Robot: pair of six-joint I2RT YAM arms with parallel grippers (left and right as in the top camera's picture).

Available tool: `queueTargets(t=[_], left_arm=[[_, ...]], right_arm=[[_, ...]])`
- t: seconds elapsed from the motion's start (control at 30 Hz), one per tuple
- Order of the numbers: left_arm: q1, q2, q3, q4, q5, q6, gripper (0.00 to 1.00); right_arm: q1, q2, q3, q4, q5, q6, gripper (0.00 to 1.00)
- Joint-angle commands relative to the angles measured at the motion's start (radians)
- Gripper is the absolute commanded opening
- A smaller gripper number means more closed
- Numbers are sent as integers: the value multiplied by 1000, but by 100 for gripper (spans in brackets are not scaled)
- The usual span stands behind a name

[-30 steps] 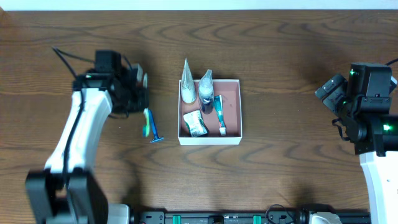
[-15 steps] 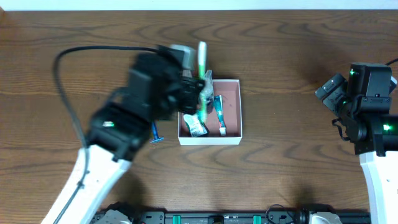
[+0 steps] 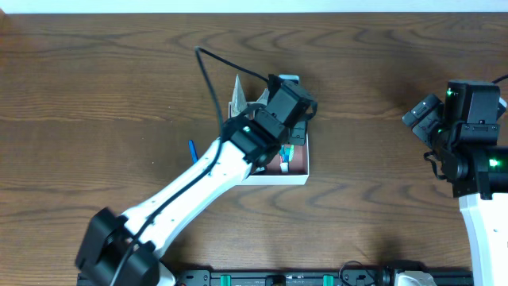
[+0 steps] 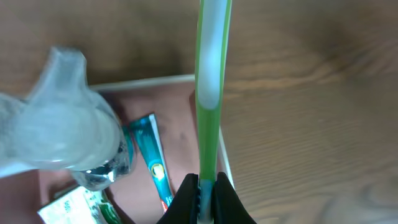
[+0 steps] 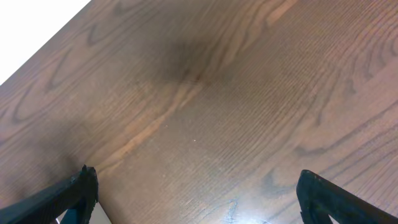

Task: Pack container
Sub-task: 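Lift the toothbrush and carry it over the box with the left gripper, then lower the toothbrush upright into the box beside the toothpaste and release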

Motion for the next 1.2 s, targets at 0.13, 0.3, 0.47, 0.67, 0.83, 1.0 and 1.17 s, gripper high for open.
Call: queueTargets(t=[0.13,0.3,0.47,0.67,0.83,1.0,1.17], left_arm=[[1,90,5,5,-14,-40,6],[1,119,4,1,-11,-39,6],[0,139,3,-21,5,-40,6],[0,151,2,-33,8,-39,6],[0,151,1,-37,8,-39,6],[-7,151,-11,-36,8,-40,6],[-10,151,-26,-31,7,-40,6]], right_arm=[[-5,0,8,-1,6,-13,99],[-5,0,8,-1,7,-13,99],[-5,0,8,-1,7,-13,99],[-5,0,8,-1,6,-13,99],[-5,0,8,-1,7,-13,99],[-5,0,8,0,6,-13,99],[-5,0,8,-1,7,-13,99]])
